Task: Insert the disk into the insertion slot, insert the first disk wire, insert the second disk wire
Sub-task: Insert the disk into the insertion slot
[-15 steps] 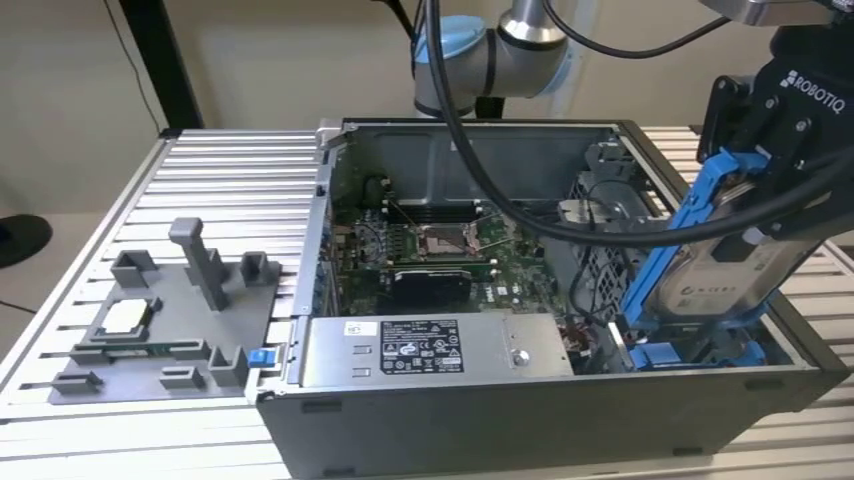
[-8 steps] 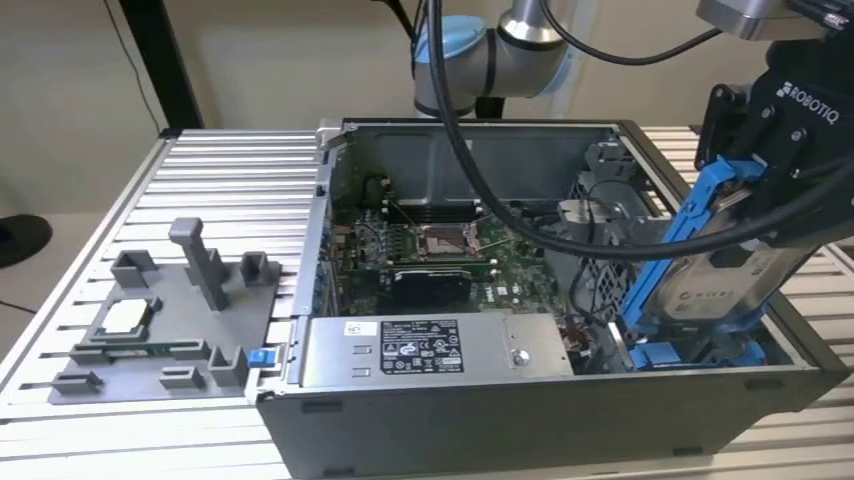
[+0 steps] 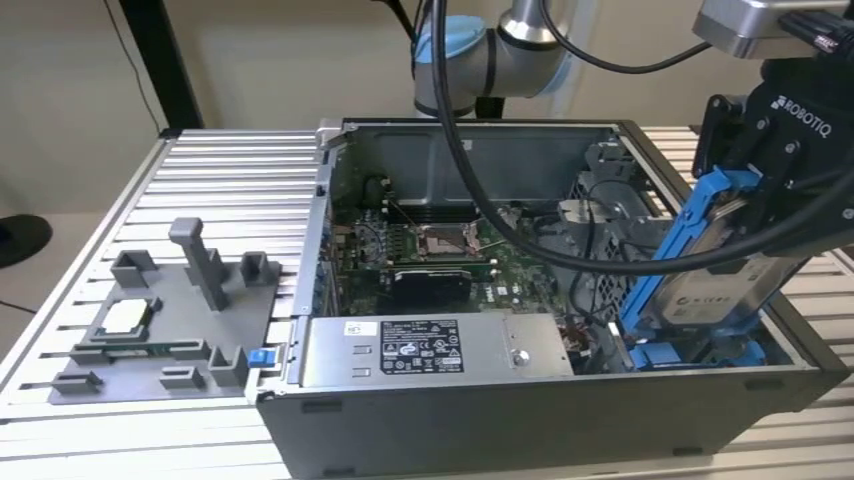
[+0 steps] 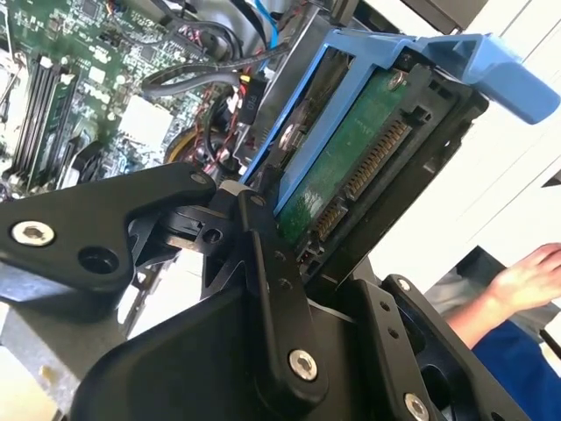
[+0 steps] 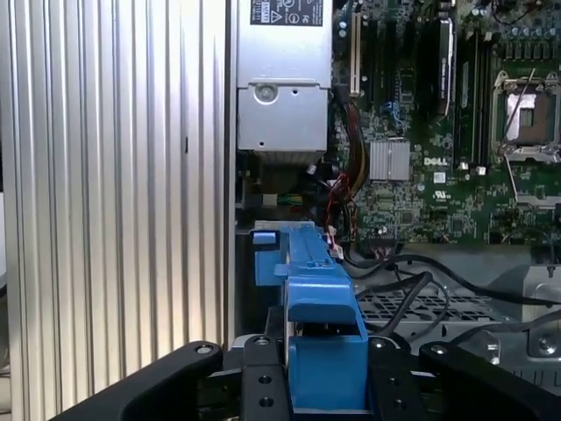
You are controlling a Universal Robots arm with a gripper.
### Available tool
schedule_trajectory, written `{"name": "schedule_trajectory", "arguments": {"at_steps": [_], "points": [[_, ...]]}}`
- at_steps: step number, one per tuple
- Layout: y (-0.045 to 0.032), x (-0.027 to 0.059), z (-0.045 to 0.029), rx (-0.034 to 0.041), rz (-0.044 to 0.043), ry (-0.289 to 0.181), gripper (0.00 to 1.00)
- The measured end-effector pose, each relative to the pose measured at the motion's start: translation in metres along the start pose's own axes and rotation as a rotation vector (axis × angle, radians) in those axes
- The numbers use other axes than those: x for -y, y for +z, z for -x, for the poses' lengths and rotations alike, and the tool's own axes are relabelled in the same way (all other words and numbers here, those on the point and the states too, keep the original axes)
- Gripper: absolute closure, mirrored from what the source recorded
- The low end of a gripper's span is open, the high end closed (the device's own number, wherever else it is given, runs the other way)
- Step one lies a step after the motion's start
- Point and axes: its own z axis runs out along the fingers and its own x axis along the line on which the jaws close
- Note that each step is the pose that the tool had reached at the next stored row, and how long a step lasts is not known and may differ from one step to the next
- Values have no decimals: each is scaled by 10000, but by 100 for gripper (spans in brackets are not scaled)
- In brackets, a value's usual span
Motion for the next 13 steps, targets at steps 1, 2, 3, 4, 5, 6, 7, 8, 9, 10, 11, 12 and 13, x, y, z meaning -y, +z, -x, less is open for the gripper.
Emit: {"name": "schedule_trajectory", "arguments": {"at_steps": [1,2,3,4,5,6,7,8,9,10,11,12,13], "points": [[8,4,0,3,-1,0,100],[14,6,0,5,-4,1,100],[20,9,0,7,-7,1,100],[22,11,0,6,-11,0,100],[22,11,0,6,-13,2,100],[24,12,0,8,-14,0,100],[24,12,0,9,-15,0,100],[24,12,0,9,-15,0,100],[25,12,0,9,-15,0,100],[27,12,0,9,-15,0,100],[32,12,0,11,-15,0,100],[36,12,0,11,-15,0,100],[43,13,0,11,-15,0,100]]}}
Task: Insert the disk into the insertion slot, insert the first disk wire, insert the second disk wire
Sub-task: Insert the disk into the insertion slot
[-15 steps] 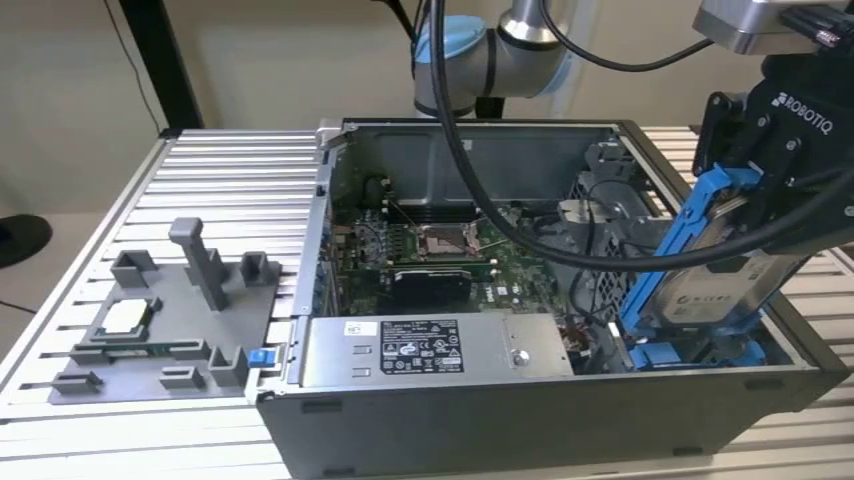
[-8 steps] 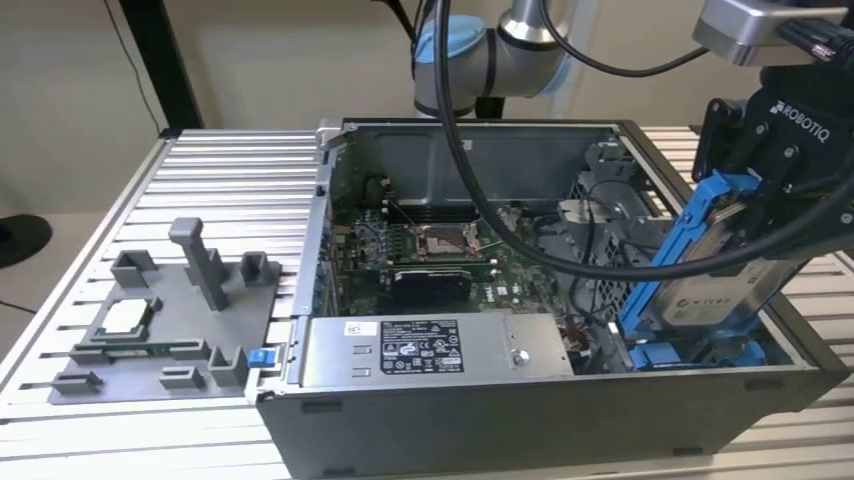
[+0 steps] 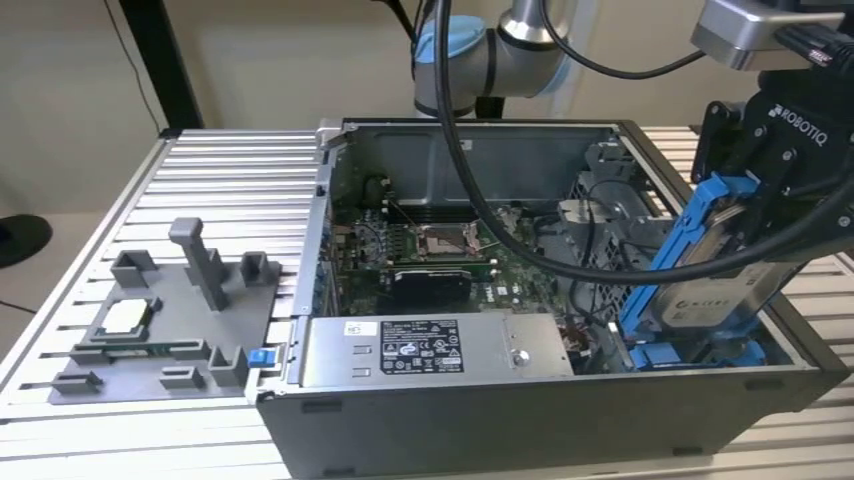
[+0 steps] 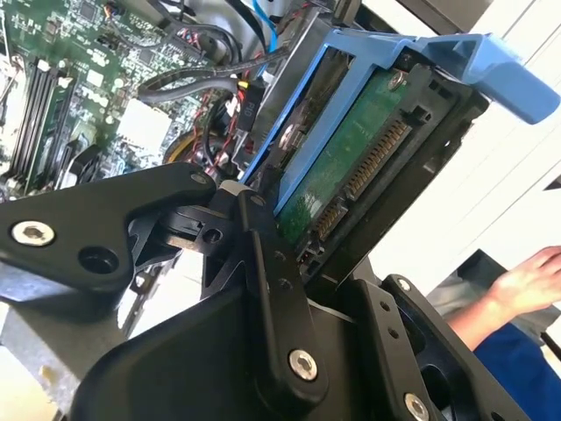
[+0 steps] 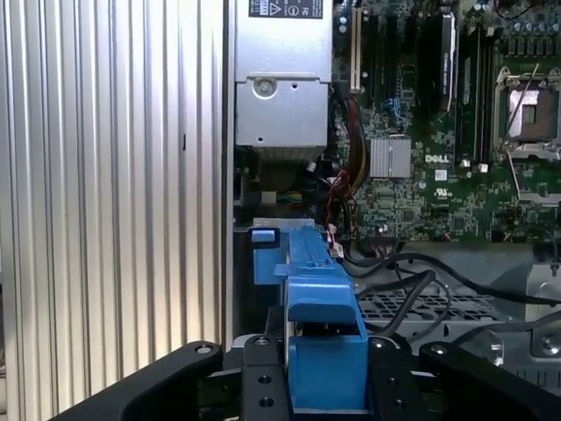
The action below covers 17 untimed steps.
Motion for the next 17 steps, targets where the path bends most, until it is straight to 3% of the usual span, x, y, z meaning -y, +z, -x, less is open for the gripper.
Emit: {"name": "schedule_trajectory", "arguments": {"at_steps": [17], "points": [[59,7,0,2,0,-1,100]]}}
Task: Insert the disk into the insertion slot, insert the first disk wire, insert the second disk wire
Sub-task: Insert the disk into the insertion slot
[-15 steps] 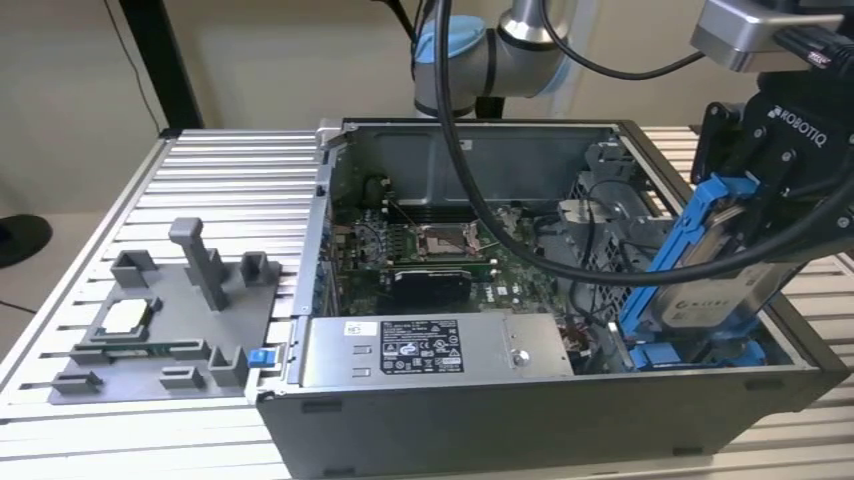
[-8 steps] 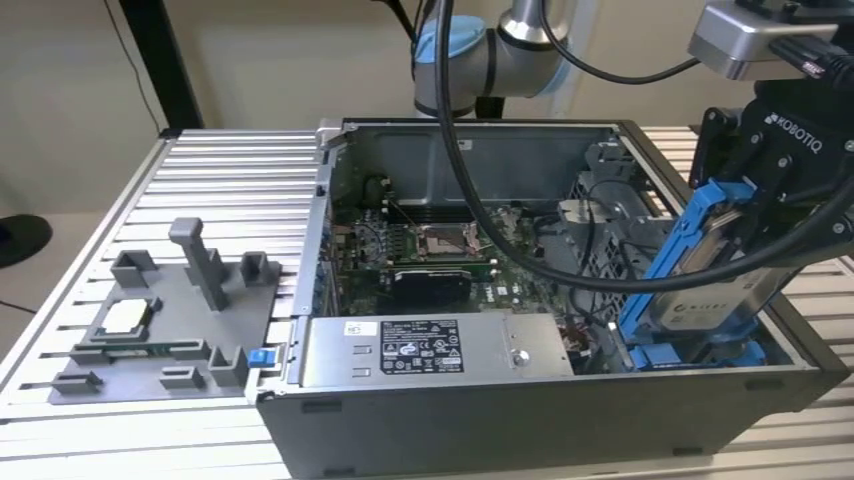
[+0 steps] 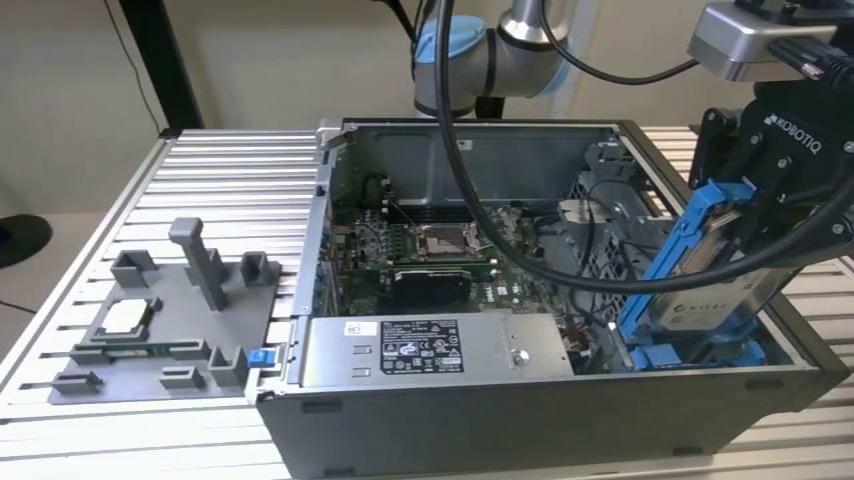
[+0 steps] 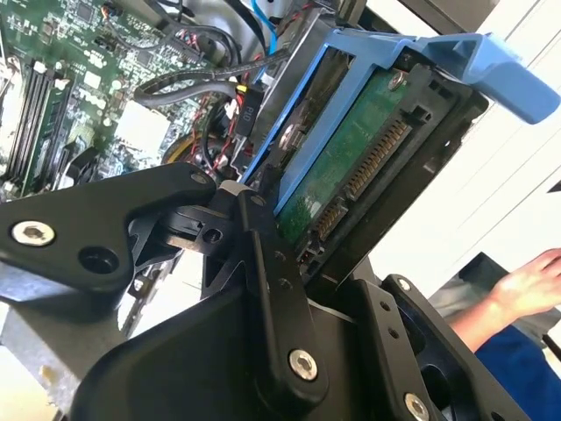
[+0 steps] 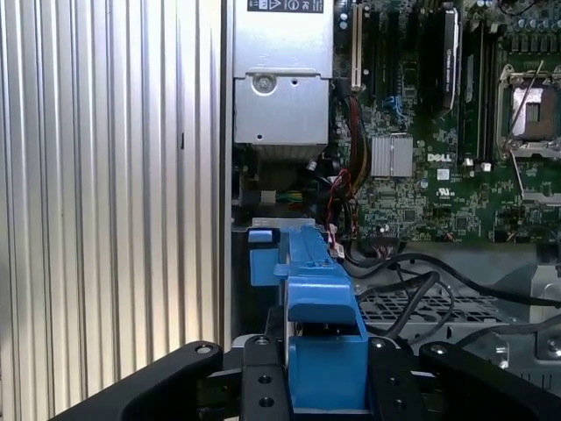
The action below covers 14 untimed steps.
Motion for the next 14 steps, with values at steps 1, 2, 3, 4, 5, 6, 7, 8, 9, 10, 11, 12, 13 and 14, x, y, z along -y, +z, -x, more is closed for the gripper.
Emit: {"name": "schedule_trajectory", "arguments": {"at_steps": [1,2,3,4,5,6,7,8,9,10,11,12,13,14], "points": [[3,0,0,0,-1,0,100],[7,0,0,2,-2,0,100],[9,1,0,3,-7,0,100],[11,1,0,4,-16,-1,100],[11,2,0,5,-29,-1,100],[11,3,0,10,-41,-1,100],[12,4,1,12,-53,0,100],[12,5,2,15,-54,0,100],[14,5,4,18,-54,0,100],[15,5,6,18,-54,0,100],[17,5,9,18,-54,-1,100],[19,6,11,17,-56,-1,100],[21,7,13,19,-63,-1,100],[24,9,14,20,-74,-1,100]]}}
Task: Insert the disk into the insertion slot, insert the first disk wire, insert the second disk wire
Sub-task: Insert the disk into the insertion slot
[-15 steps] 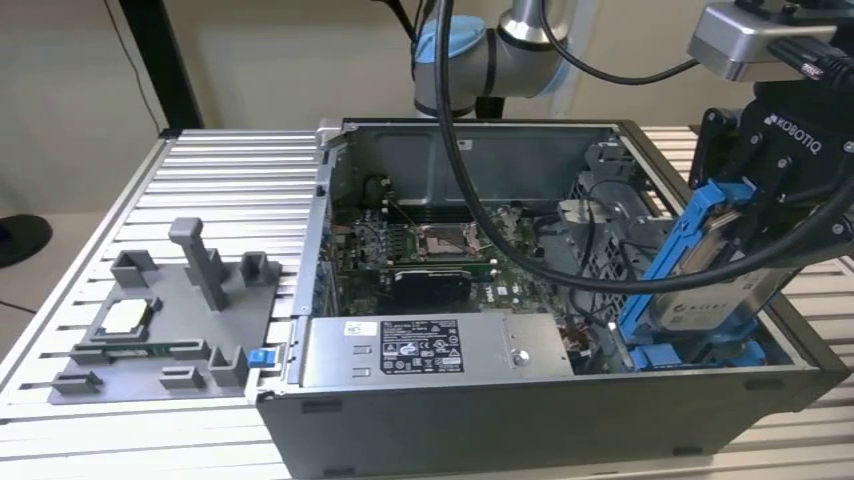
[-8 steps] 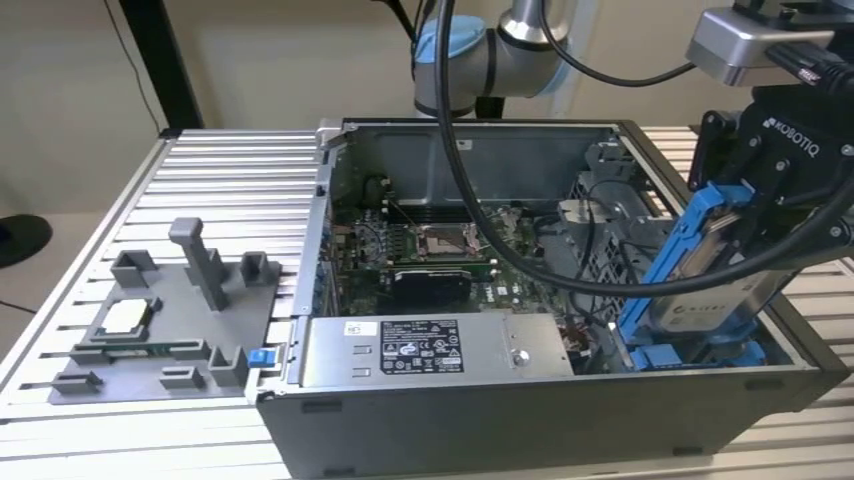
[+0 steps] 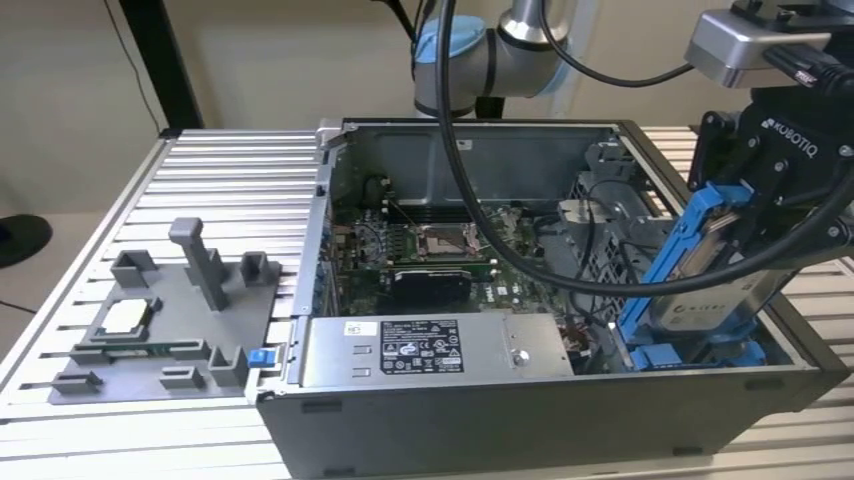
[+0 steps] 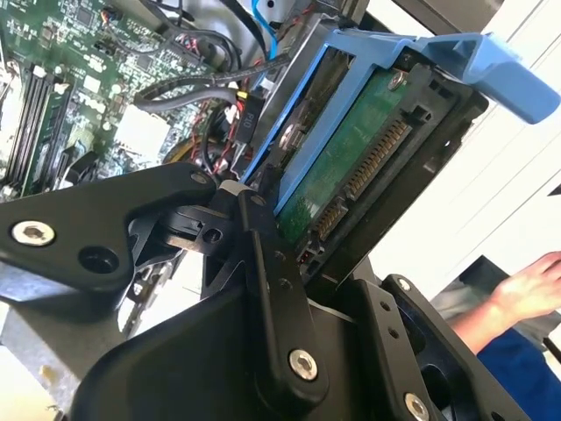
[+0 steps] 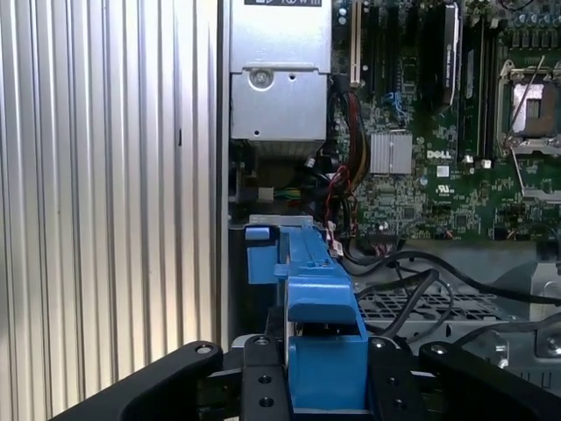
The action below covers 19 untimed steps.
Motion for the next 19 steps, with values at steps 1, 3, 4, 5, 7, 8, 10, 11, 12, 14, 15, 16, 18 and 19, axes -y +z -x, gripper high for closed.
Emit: {"name": "schedule_trajectory", "arguments": {"at_steps": [1,3,4,5,7,8,10,11,12,14,15,16,18,19], "points": [[1,2,1,0,-16,0,100],[9,5,4,2,-42,0,100],[17,6,6,2,-48,-1,100],[27,6,8,4,-51,0,100],[50,7,13,11,-55,-1,100],[60,8,16,13,-57,-2,100],[83,8,21,18,-60,-1,100],[96,8,24,22,-61,-1,100],[110,8,25,24,-61,-2,100],[148,9,26,35,-61,-2,100],[165,9,26,41,-61,-1,100],[184,9,26,51,-61,-1,100],[220,10,26,73,-60,-2,100],[239,10,26,84,-61,-2,100]]}}
